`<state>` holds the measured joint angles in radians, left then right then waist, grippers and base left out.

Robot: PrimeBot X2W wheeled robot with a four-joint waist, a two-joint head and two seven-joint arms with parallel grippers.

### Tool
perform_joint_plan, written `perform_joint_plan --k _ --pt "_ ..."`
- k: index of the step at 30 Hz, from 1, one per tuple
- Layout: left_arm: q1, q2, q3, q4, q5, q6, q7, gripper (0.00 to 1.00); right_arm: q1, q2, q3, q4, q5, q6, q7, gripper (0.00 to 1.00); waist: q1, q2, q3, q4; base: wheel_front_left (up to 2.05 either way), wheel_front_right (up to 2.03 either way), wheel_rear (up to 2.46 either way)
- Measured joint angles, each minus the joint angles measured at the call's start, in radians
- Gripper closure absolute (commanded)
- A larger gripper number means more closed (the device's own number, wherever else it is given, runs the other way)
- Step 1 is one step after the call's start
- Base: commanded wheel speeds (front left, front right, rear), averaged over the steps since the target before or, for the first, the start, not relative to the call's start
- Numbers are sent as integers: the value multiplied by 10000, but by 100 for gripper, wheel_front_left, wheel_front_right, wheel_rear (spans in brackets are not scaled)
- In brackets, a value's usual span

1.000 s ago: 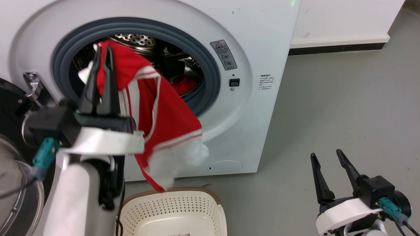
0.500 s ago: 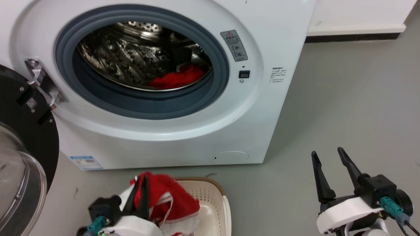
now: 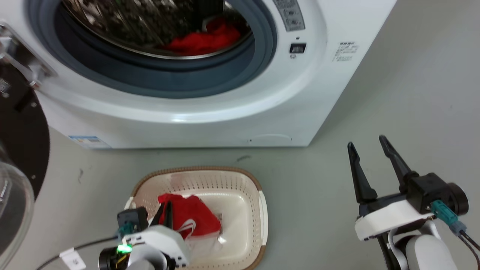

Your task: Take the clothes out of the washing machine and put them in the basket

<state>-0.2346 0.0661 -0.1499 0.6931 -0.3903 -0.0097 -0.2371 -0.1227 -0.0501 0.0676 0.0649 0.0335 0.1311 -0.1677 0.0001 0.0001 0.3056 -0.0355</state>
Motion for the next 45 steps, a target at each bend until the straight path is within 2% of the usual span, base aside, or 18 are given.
perform_joint_plan --k 5,9,17,24,25,26,27,28,31,36,45 --pt "-1571 -54 130 1816 -27 -155 -217 100 -476 0 84 -155 -109 0 13 0 0 0 1010 -89 0 0 0" --pt "-2477 -40 364 2709 -10 -155 -230 100 -744 0 142 -222 -171 0 2 0 1 0 1813 -221 0 0 0" --pt "-3177 136 972 4126 -25 -19 -245 100 -1104 -2 213 -178 -169 0 -167 0 1 0 3092 -552 0 0 0" --pt "-3452 215 1218 5172 -127 4 -259 100 -1347 -2 299 2 -150 0 -301 0 1 -1 3686 -753 0 0 0" --pt "-3480 215 1237 5250 -163 4 -259 86 -1378 -2 295 44 -150 0 -313 0 2 0 3689 -763 0 0 0" --pt "-3485 213 1244 5302 -171 2 -259 61 -1401 -2 288 102 -144 0 -324 0 1 0 3659 -761 0 0 0" --pt "-3481 217 1221 5338 -153 -8 -259 10 -1408 0 274 165 -140 0 -343 0 2 0 3597 -752 0 0 0" --pt "-3470 215 1181 5361 -79 -42 -259 0 -1409 -2 261 242 -142 0 -351 0 1 0 3512 -738 0 0 0" --pt "-3332 171 1248 5281 -128 -213 -259 0 -1407 0 232 433 -238 0 -431 0 1 0 3139 -683 0 0 0" --pt "-2663 113 1275 4815 6 -242 -259 0 -1297 2 222 719 -232 2 -518 0 0 0 2212 -562 0 0 0" --pt "-964 -65 1563 2719 591 -341 -259 0 -291 0 -4 878 -201 0 -314 0 -1 0 -3 -252 0 0 0"
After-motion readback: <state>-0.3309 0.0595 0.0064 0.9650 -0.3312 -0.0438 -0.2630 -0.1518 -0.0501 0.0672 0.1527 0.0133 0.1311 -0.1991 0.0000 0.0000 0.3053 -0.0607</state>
